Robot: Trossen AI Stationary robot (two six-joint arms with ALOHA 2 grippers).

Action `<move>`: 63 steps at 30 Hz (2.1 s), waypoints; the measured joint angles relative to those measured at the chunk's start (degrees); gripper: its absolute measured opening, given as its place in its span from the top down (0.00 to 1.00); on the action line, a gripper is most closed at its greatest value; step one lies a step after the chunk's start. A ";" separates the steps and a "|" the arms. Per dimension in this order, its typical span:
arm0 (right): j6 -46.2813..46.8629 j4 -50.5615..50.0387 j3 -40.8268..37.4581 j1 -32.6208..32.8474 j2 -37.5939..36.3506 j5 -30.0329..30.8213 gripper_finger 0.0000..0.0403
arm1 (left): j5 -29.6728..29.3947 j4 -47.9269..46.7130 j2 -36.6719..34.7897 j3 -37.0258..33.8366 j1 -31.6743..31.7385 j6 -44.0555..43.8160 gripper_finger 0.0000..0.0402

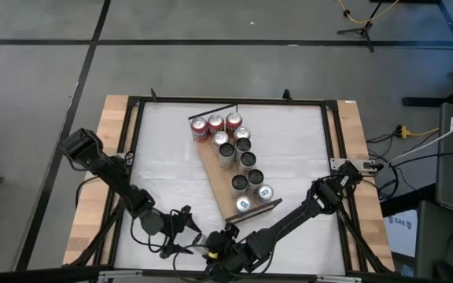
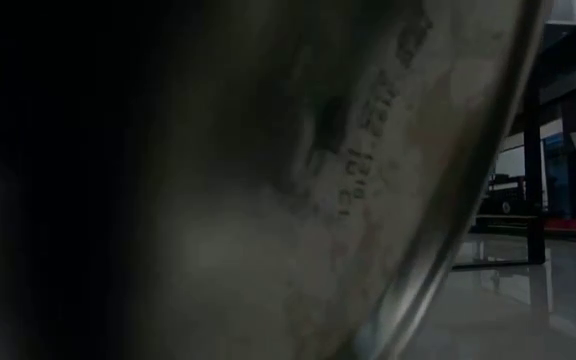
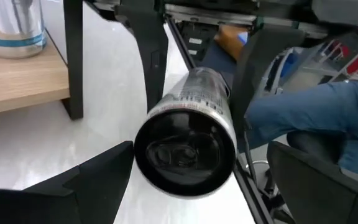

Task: Place canned beverage on shelf
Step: Align the yellow soda can with the other yellow soda can

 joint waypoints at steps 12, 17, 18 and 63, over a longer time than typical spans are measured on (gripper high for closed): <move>0.05 0.06 0.00 -0.02 0.00 0.03 0.39 | 0.98 2.78 2.06 0.02 0.99 1.62 0.10; 0.04 0.06 0.02 -0.02 0.00 0.05 0.38 | 1.77 3.06 2.06 0.02 1.01 3.49 0.10; 0.04 0.06 0.00 -0.02 0.00 0.03 0.38 | 1.44 3.08 2.06 0.02 1.01 3.60 0.10; -0.33 0.19 0.00 -0.04 0.00 -0.52 0.38 | 5.51 5.96 12.26 6.10 2.59 2.54 0.10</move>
